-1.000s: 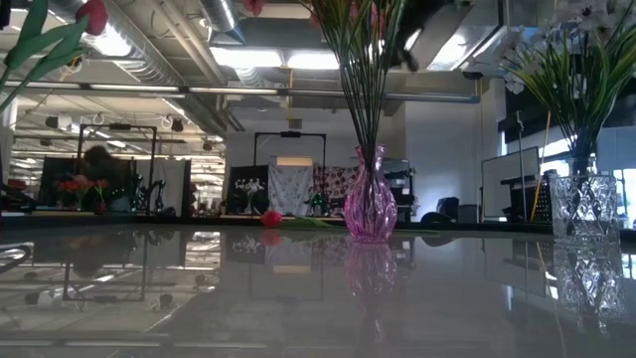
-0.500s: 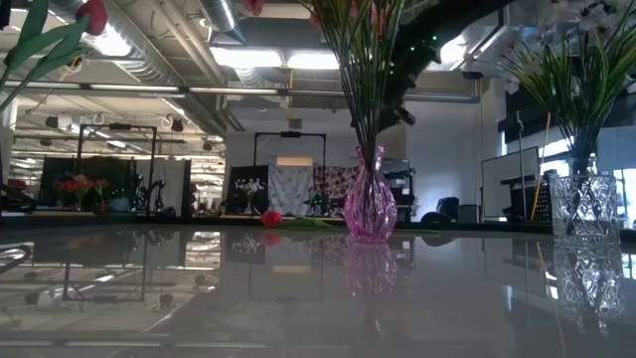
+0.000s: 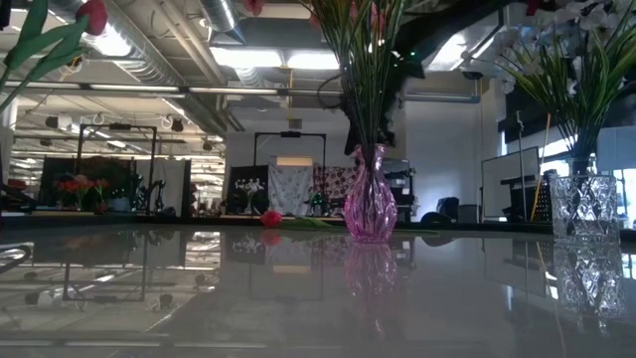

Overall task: Sort flowers into vase by color
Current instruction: Put the red flower into the red vase

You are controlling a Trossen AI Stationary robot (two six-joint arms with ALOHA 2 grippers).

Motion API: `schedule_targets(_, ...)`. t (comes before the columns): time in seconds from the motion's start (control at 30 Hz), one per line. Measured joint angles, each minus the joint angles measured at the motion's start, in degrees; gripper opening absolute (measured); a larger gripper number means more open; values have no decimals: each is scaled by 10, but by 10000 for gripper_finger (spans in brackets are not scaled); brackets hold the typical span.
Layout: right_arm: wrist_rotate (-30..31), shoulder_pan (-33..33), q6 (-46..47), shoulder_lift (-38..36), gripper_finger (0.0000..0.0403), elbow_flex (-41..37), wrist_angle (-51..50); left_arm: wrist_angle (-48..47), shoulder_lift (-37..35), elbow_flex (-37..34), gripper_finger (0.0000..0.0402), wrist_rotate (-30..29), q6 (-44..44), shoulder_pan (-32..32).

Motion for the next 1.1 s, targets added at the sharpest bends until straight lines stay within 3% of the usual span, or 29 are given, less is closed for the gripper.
schedule_targets(0.47,-6,64,-77,85,236,0,26,-73,0,0,103,9,-119,0)
schedule_targets(0.8,52,69,-125,117,170,0,28,-80,0,0,103,22,-130,0)
schedule_targets(1.1,60,70,-124,117,161,0,28,-80,-4,0,103,21,-129,0)
